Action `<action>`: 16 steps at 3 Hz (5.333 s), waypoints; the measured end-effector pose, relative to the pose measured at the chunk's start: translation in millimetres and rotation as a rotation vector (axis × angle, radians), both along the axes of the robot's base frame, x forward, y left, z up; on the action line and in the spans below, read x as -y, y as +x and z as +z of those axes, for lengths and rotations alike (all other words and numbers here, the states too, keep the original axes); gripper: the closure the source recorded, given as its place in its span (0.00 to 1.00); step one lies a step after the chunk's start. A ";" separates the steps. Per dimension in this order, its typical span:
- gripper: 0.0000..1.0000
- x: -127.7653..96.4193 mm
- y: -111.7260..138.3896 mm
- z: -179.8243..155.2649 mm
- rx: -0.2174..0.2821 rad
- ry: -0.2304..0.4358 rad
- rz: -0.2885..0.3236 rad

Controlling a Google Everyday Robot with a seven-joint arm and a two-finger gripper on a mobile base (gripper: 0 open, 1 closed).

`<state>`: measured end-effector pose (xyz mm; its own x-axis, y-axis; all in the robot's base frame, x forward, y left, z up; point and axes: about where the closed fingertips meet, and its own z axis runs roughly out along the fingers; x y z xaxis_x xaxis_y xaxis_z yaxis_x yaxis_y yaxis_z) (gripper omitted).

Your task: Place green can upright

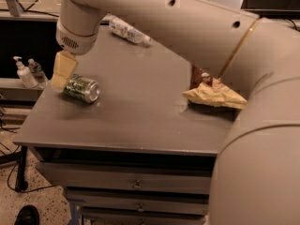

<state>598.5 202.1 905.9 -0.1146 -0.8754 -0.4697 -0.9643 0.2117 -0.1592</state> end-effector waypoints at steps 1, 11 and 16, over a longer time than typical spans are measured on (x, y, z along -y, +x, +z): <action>0.00 -12.6 -3.5 -14.3 -0.016 -0.054 -0.028; 1.00 -8.7 24.9 45.6 0.127 0.186 -0.015; 1.00 14.0 20.0 74.8 0.185 0.858 0.046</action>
Offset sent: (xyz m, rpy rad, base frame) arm -0.0063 0.0202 -0.0461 -0.1368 0.0630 -0.1105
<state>618.5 188.1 980.7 0.0551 -0.2134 -0.9754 -0.9492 0.2919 -0.1175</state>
